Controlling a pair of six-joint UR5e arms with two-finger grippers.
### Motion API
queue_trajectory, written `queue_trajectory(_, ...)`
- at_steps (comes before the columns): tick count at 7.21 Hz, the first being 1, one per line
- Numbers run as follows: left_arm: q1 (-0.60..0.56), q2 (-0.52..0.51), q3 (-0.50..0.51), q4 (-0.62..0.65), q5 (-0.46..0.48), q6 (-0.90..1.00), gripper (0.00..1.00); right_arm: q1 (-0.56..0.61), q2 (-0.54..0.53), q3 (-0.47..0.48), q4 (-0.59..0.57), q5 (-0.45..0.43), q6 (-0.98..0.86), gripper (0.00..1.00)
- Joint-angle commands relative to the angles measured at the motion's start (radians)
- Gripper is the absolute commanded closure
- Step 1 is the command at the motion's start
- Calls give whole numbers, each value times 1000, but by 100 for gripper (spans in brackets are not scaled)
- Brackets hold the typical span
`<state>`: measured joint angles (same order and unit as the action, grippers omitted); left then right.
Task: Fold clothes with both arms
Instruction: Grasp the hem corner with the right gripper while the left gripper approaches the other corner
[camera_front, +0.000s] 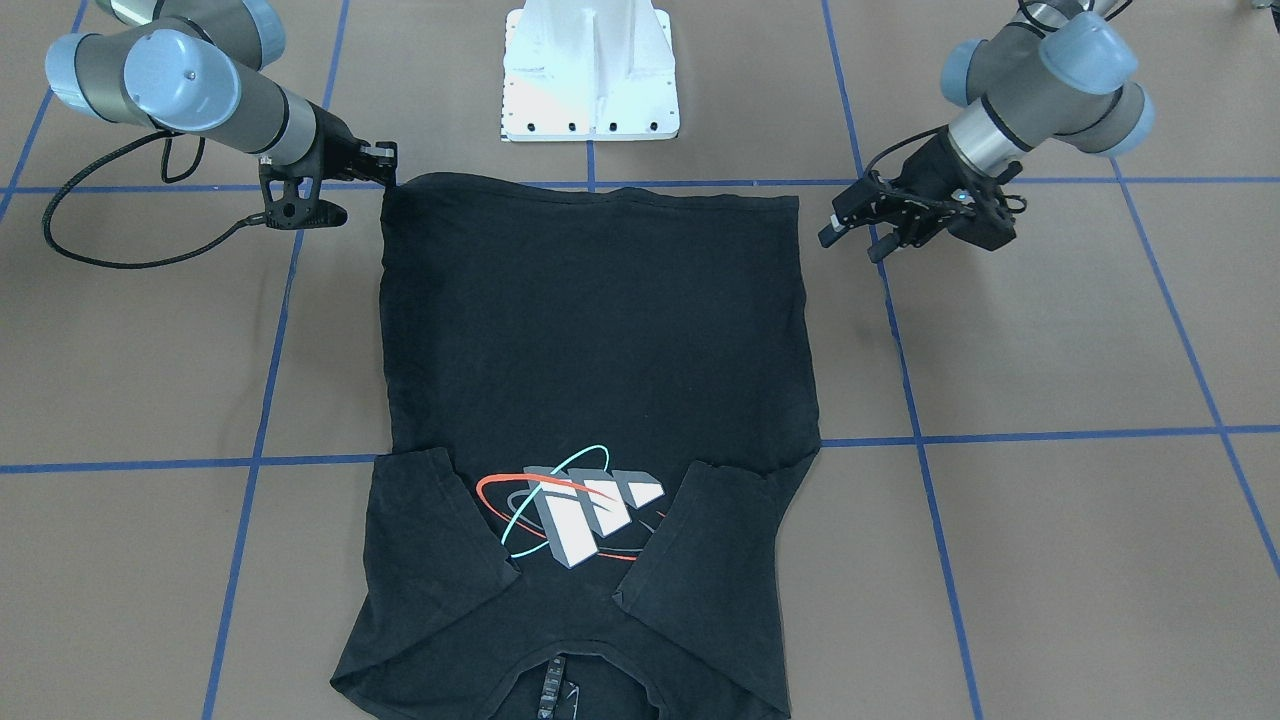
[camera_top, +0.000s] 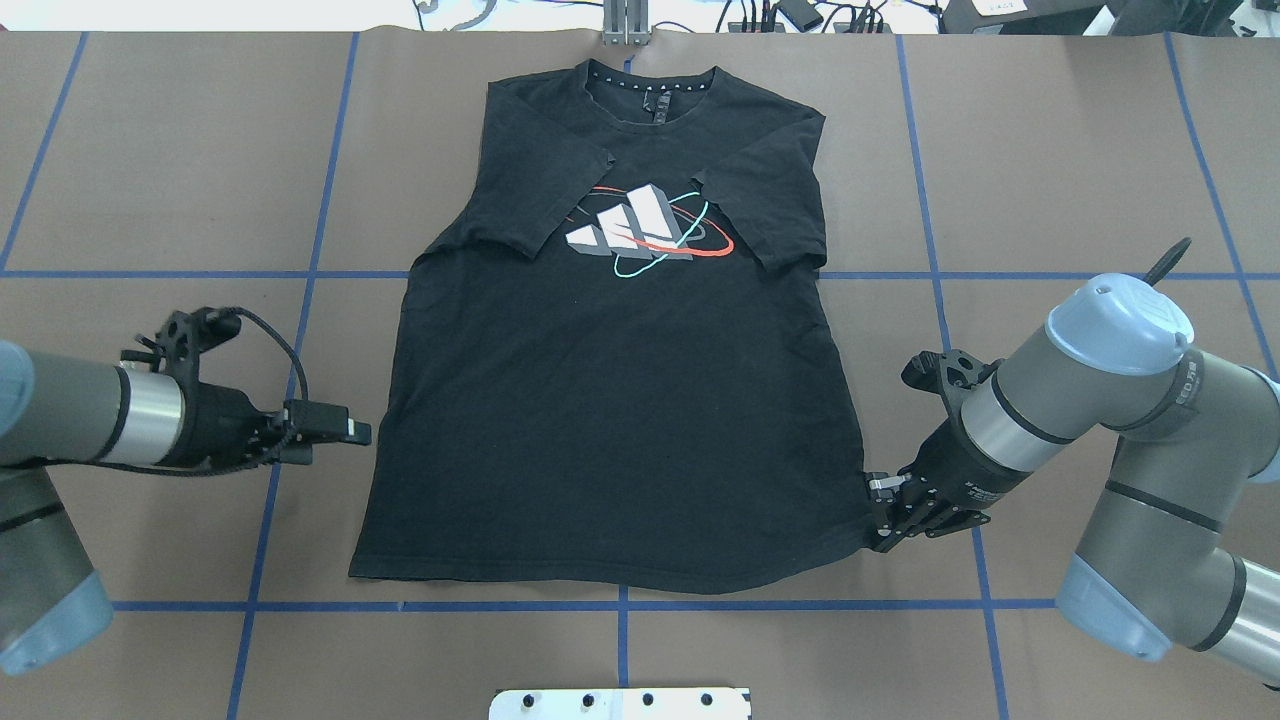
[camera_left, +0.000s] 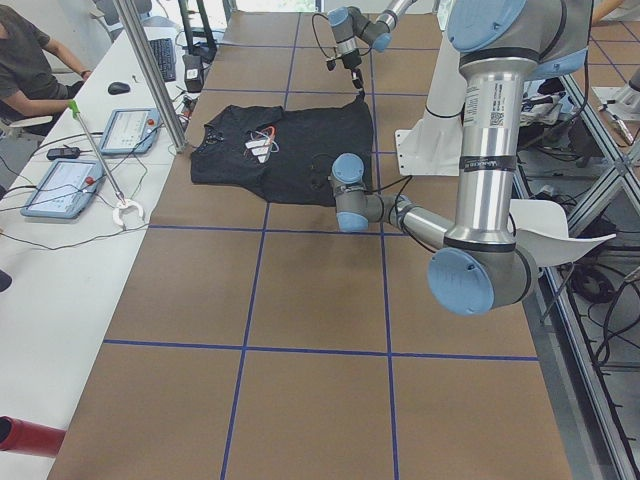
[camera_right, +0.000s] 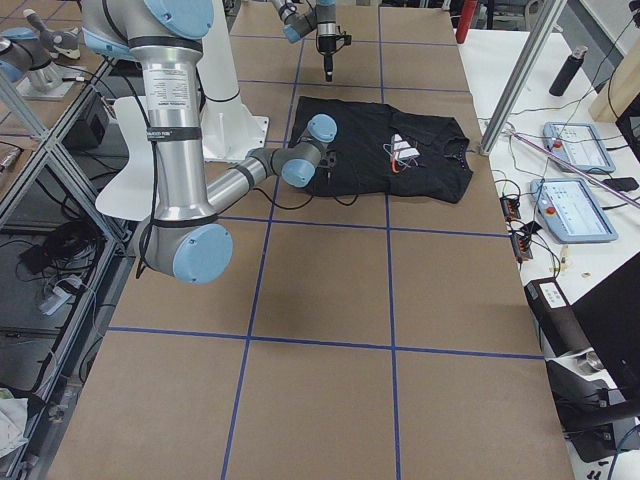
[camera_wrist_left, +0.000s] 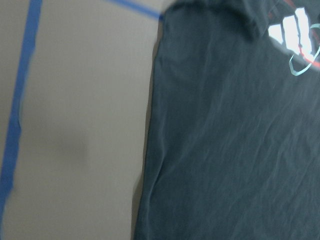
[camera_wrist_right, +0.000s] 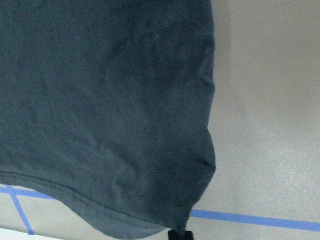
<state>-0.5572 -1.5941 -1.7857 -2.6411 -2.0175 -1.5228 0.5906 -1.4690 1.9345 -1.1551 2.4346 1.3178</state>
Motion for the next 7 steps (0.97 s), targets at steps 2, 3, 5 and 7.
queue_trajectory(2, 158, 25, -15, 1, 101, -69, 1, 8, 3, 14, 0, 1, -2, 100)
queue_trajectory(3, 181, 36, -24, 1, 120, -77, 1, 9, 3, 15, 0, 1, -2, 100)
queue_trajectory(5, 188, 66, -46, 1, 121, -77, 1, 12, 3, 15, 0, 1, -2, 100)
queue_trajectory(7, 192, 65, -46, 1, 121, -79, 2, 20, 3, 15, 0, 1, -3, 100)
